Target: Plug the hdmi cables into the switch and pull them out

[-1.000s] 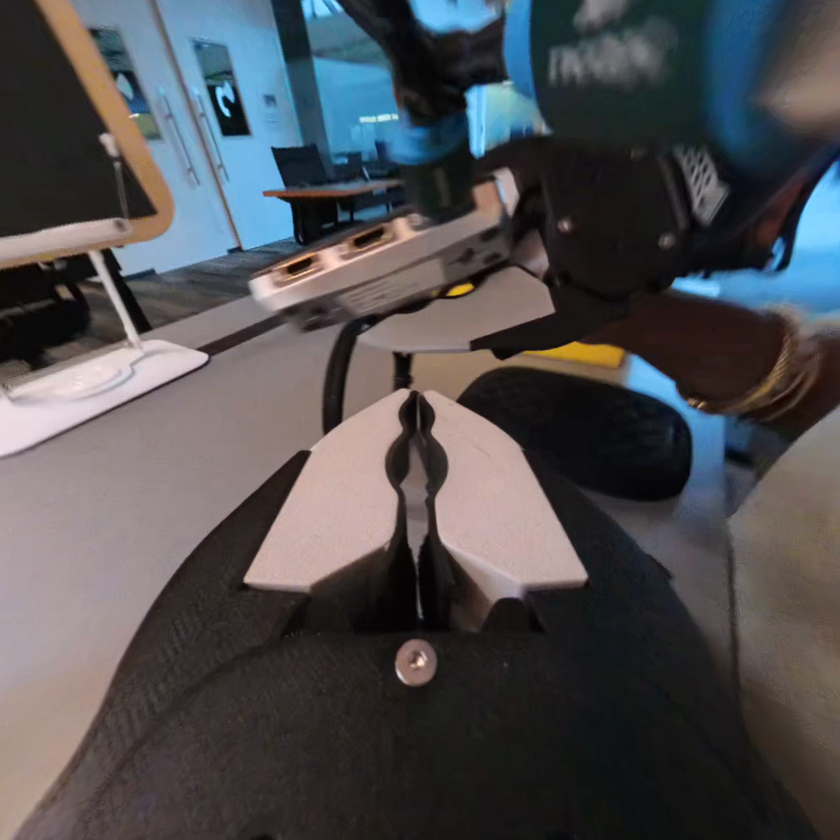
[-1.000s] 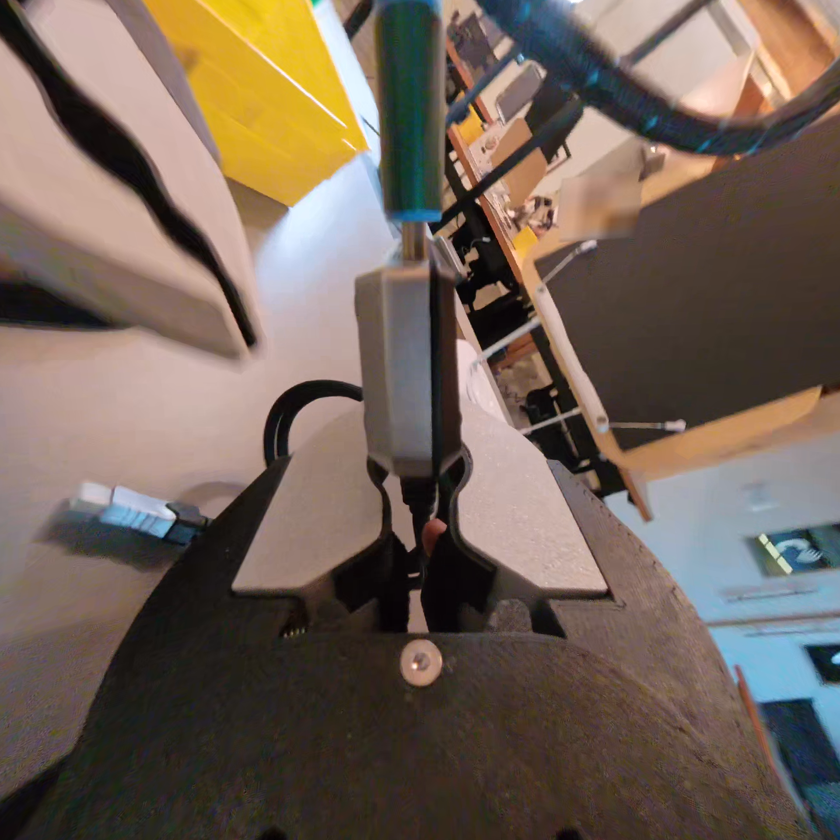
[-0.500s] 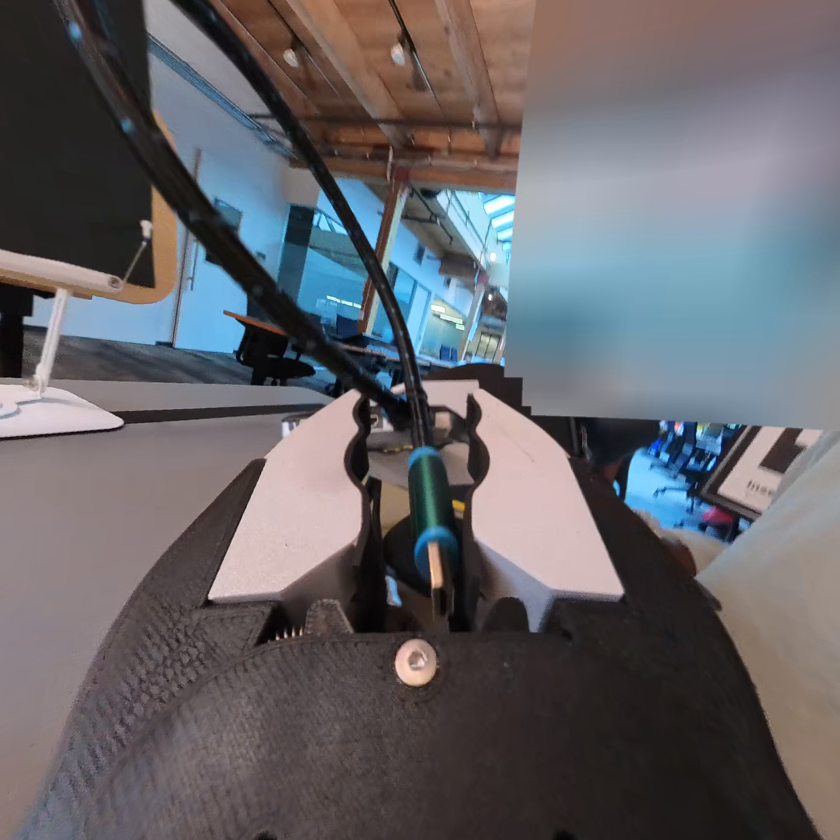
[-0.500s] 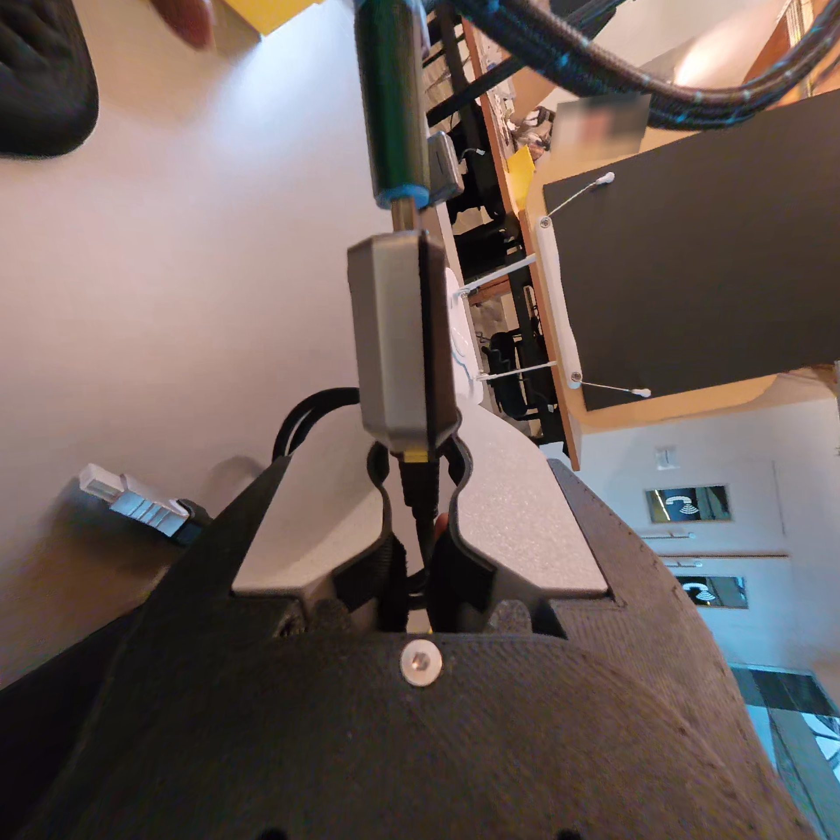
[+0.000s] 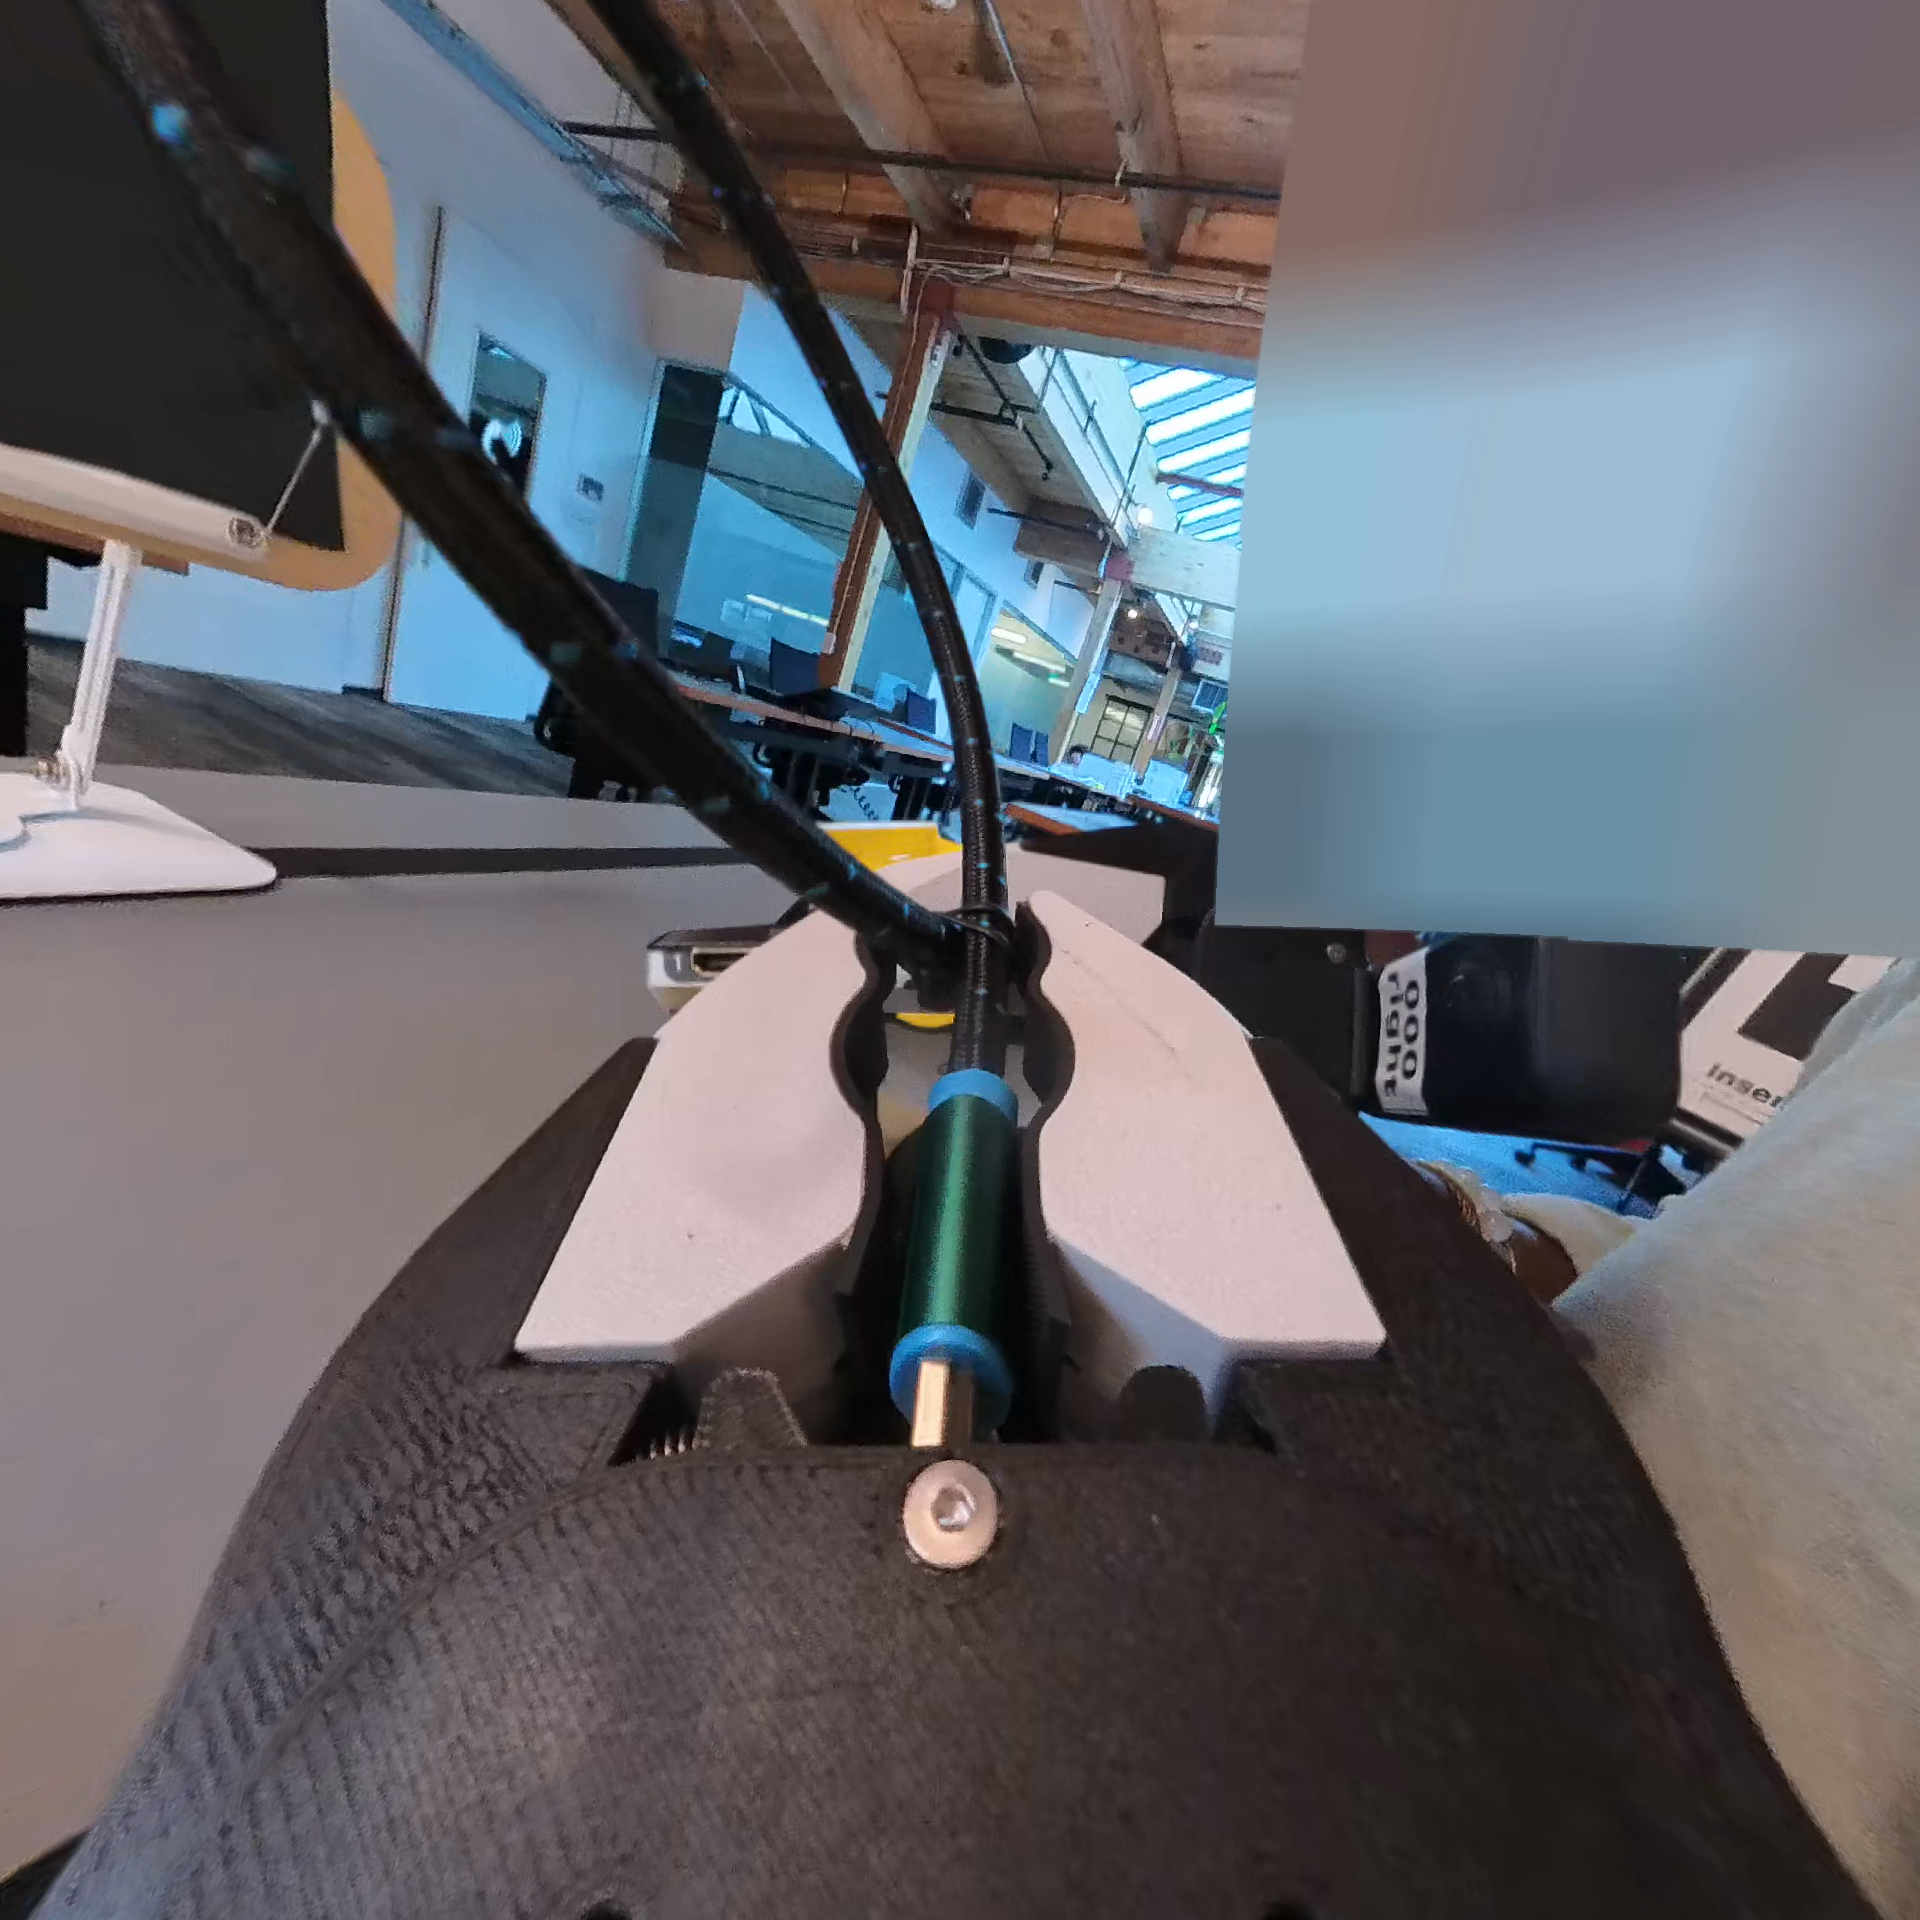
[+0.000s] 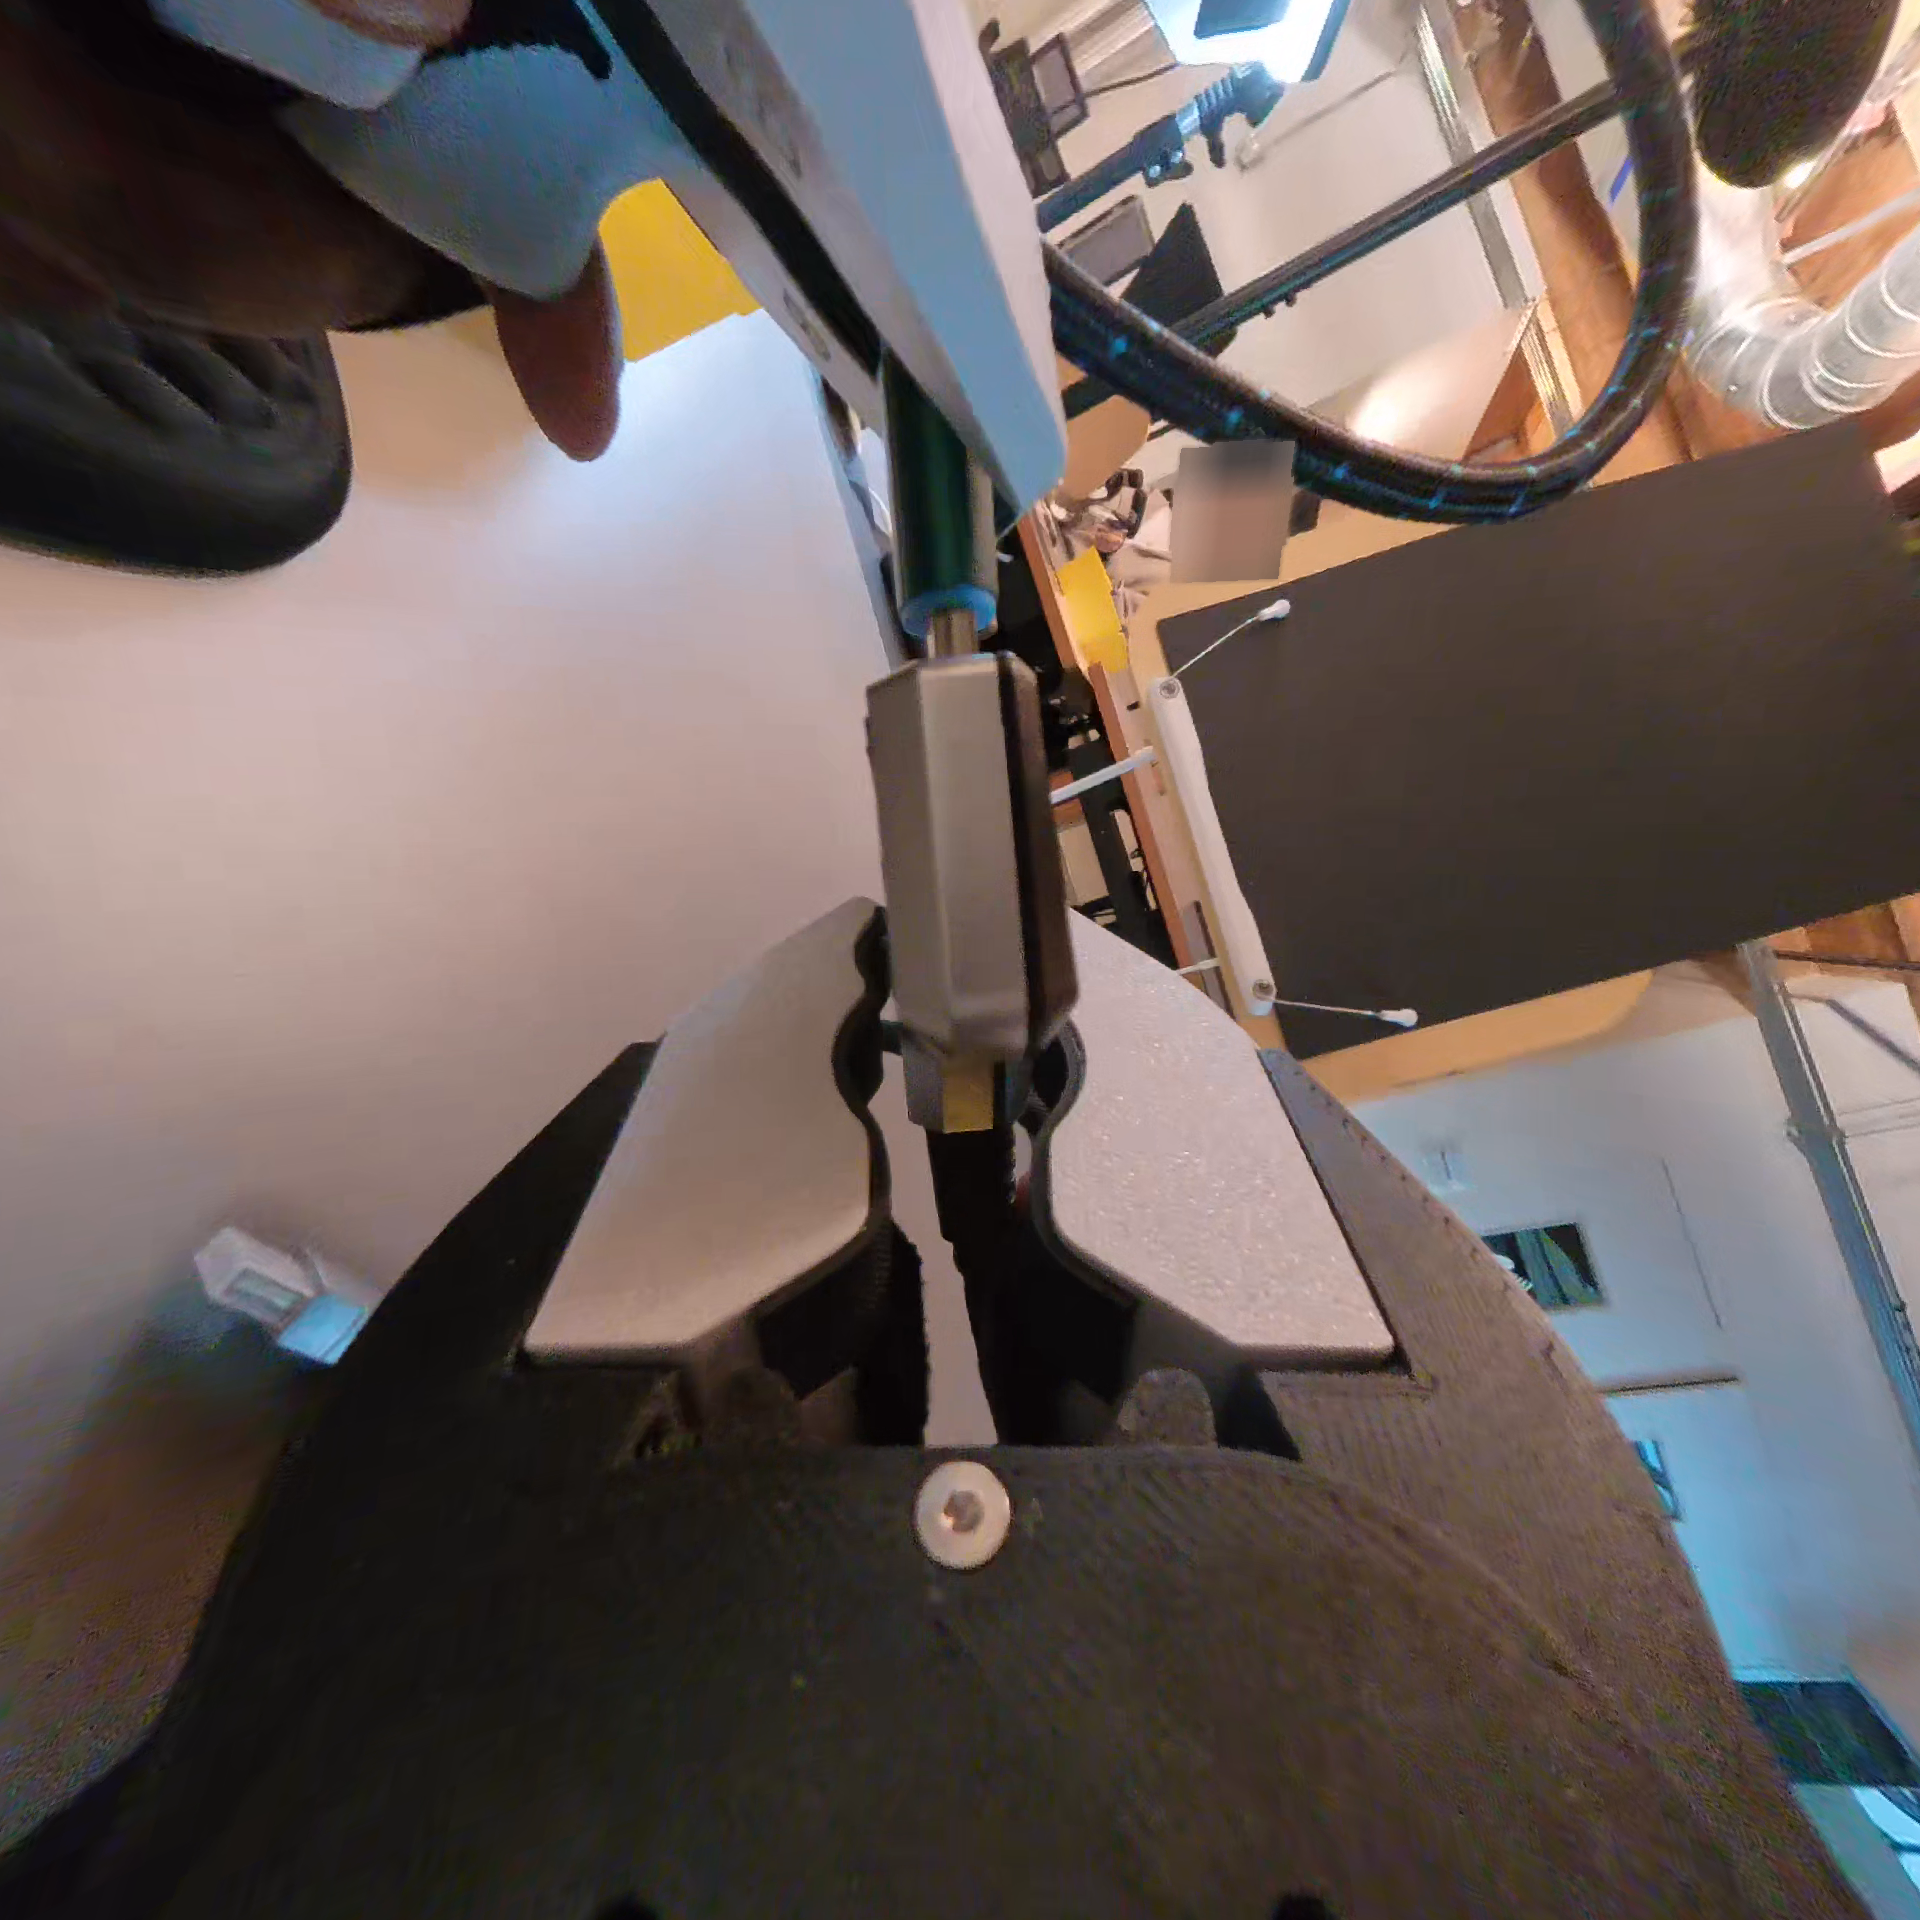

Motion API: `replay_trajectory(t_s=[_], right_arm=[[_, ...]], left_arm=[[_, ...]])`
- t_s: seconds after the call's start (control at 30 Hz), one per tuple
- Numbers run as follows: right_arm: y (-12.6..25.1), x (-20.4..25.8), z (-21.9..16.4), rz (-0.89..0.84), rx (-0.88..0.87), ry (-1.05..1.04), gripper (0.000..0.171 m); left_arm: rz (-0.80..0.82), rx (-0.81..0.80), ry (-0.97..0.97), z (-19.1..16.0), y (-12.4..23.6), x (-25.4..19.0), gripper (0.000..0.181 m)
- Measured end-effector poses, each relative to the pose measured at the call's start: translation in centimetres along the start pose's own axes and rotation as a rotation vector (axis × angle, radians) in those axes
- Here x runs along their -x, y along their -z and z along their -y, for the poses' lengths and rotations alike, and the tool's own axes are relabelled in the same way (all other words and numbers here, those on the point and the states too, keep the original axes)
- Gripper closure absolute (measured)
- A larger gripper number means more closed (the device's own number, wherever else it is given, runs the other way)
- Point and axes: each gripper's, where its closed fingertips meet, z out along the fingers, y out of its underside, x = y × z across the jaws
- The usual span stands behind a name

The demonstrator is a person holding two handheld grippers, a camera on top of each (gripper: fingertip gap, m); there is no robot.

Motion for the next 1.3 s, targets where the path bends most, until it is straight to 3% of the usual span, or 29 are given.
replay_trajectory(t_s=[0.27, 0.37, 0.57, 0.8, 0.87, 1.07, 1.2, 1.3], right_arm=[[0.2, 0.6, -0.6, 0.02, 0.015, 0.082, 0.15], [0.1, 0.6, -0.7, 0.031, 0.028, 0.056, 0.15], [-0.2, 0.9, -1.1, 0.045, 0.101, 0.046, 0.151], [-0.3, 1.4, -1.0, 0.093, 0.106, 0.045, 0.151], [-0.4, 1.6, -0.3, 0.108, 0.081, 0.032, 0.151], [-0.5, 1.0, 0.2, 0.073, 0.065, -0.044, 0.15], [-0.7, 0.2, 0.7, 0.042, 0.047, -0.06, 0.149], [-0.7, 0.4, 0.8, 0.039, 0.044, -0.054, 0.149]], left_arm=[[-0.028, 0.116, -0.012, -1.6, -0.1, -0.6, 0.159], [-0.028, 0.088, -0.019, -1.5, -0.4, -0.9, 0.159], [0.135, 0.096, -0.206, -1.6, -0.6, 0.2, 0.157], [0.037, 0.143, -0.017, -1.7, -0.6, -0.1, 0.159], [0.027, 0.156, -0.041, -2.0, -0.9, -0.3, 0.158], [0.048, 0.11, -0.107, -1.0, -0.9, -0.4, 0.158], [-0.017, -0.044, -0.087, 1.4, -0.3, -1.3, 0.147], [-0.057, -0.062, -0.041, 1.7, 0.3, -1.3, 0.16]])
